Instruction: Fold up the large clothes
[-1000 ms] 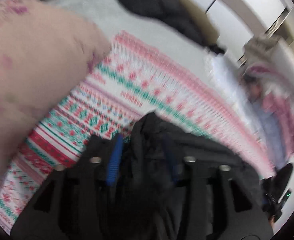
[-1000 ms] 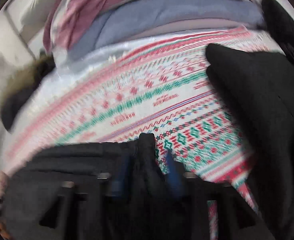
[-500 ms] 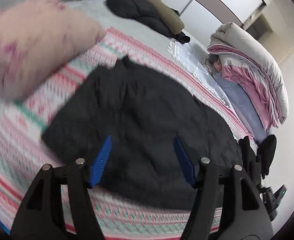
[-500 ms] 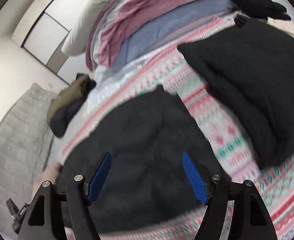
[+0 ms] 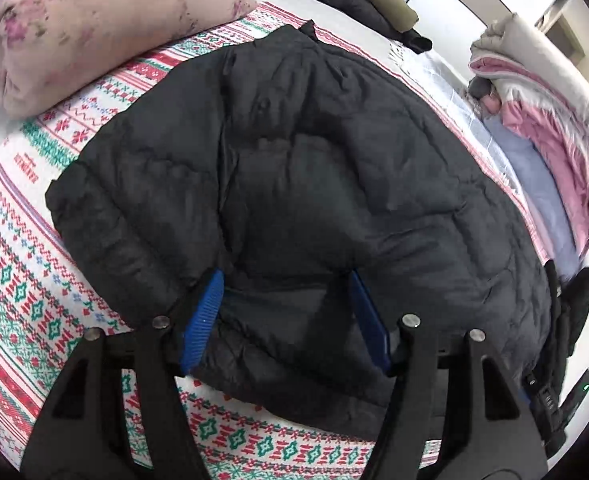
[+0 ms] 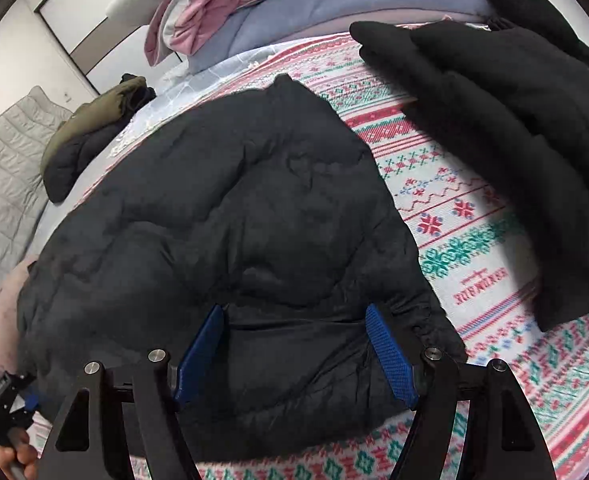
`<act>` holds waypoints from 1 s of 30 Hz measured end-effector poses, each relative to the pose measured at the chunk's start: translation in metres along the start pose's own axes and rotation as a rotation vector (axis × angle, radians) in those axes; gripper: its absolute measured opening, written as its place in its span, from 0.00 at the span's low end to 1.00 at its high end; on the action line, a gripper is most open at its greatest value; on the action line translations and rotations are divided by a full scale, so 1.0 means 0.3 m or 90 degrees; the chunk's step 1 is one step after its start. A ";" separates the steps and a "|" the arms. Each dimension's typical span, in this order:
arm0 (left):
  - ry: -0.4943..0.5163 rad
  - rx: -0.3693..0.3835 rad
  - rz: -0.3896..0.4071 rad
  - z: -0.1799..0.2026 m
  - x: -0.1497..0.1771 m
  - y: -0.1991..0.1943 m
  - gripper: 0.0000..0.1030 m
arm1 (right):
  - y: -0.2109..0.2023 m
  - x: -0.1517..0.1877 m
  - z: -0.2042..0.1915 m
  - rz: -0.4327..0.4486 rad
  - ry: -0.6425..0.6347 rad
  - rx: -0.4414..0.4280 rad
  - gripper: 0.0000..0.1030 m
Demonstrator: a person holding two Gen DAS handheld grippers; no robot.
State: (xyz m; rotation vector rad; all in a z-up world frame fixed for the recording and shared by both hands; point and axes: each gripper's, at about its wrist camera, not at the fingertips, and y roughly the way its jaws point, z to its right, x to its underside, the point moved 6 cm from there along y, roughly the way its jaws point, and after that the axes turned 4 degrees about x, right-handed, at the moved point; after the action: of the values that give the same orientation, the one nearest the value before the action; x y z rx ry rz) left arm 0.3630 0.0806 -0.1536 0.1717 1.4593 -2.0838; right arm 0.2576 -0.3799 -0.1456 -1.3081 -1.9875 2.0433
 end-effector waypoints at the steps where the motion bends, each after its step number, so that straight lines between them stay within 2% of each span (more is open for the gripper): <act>1: 0.009 -0.007 0.004 0.007 -0.003 0.002 0.64 | 0.003 -0.002 0.000 -0.003 0.002 0.001 0.73; 4: 0.014 -0.021 0.020 0.025 -0.005 -0.016 0.64 | -0.007 -0.002 0.003 -0.004 0.013 -0.002 0.74; 7: 0.031 -0.009 0.079 0.066 -0.020 -0.099 0.64 | -0.061 -0.011 0.019 0.009 0.042 -0.018 0.74; 9: 0.066 -0.013 0.130 0.109 -0.014 -0.162 0.64 | -0.123 -0.023 0.028 0.038 0.058 -0.048 0.74; 10: 0.103 -0.009 0.150 0.158 0.000 -0.190 0.64 | -0.150 -0.032 0.029 0.053 0.060 -0.057 0.74; 11: 0.134 -0.004 0.153 0.199 0.016 -0.198 0.65 | -0.168 -0.040 0.026 0.065 0.062 -0.059 0.74; 15: 0.284 0.030 0.091 0.424 0.134 -0.126 0.69 | -0.205 -0.052 0.042 0.094 0.080 -0.060 0.74; 16: 0.313 0.020 0.076 0.471 0.154 -0.095 0.69 | -0.203 -0.051 0.042 0.090 0.084 -0.066 0.74; 18: 0.347 -0.002 0.081 0.525 0.174 -0.055 0.69 | -0.200 -0.041 0.037 0.080 0.087 -0.079 0.74; 20: 0.373 -0.020 0.077 0.550 0.181 -0.003 0.70 | -0.200 -0.035 0.025 0.075 0.084 -0.082 0.74; 23: 0.400 -0.070 0.029 0.527 0.205 0.097 0.71 | -0.197 -0.037 0.004 0.067 0.077 -0.089 0.74; 27: 0.440 -0.109 0.031 0.521 0.232 0.125 0.73 | -0.147 -0.009 -0.010 0.022 0.065 -0.074 0.74; 30: 0.423 -0.097 0.010 0.534 0.216 0.108 0.73 | -0.140 0.001 -0.014 0.015 0.066 -0.069 0.74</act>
State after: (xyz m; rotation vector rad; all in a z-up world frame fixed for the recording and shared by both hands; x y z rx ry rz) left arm 0.3619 -0.0949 -0.1445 0.8765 1.9688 -1.9790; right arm 0.2377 -0.3680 -0.1103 -1.4318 -2.0727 1.8596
